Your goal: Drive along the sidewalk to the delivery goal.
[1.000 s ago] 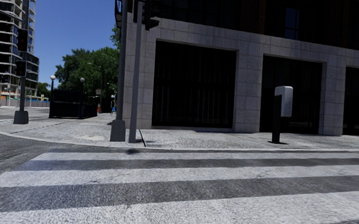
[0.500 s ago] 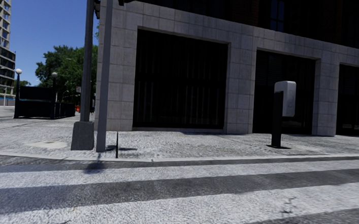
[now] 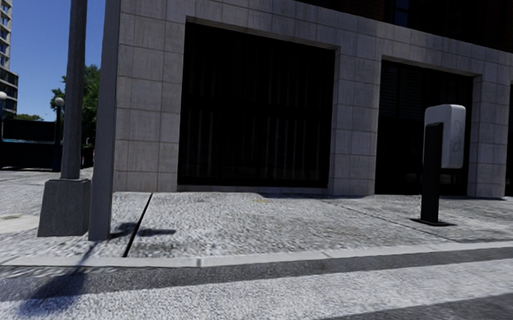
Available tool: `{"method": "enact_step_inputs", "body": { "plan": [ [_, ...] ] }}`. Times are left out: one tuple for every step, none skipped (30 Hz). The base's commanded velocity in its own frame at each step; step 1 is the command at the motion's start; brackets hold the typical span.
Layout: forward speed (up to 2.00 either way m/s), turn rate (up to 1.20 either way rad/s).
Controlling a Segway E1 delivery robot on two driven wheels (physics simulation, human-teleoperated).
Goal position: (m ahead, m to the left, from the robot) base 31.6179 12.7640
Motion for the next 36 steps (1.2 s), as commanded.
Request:
{"method": "enact_step_inputs", "body": {
  "plan": [
    [2.00, 0.00],
    [2.00, 0.00],
    [2.00, 0.00],
    [2.00, 0.00],
    [2.00, 0.00],
    [2.00, 0.00],
    [2.00, 0.00],
    [2.00, 0.00],
    [2.00, 0.03],
    [2.00, 0.03],
    [2.00, 0.09],
    [2.00, 0.14],
    [1.98, 0.19],
    [1.98, 0.19],
    [1.94, 0.23],
    [1.90, 0.24],
    [1.85, 0.27],
    [1.85, 0.27],
    [1.77, 0.34],
    [1.69, 0.39],
    [1.69, 0.39],
    [1.66, 0.40],
    [1.65, 0.42],
    [1.65, 0.44],
    [1.65, 0.44],
    [1.65, 0.49],
    [1.65, 0.51],
    [1.65, 0.52],
    [1.65, 0.52],
    [1.65, 0.52],
    [1.64, 0.52],
    [1.64, 0.52],
    [1.64, 0.52],
    [1.64, 0.52],
    [1.64, 0.52],
    [1.64, 0.52]
  ]
}}
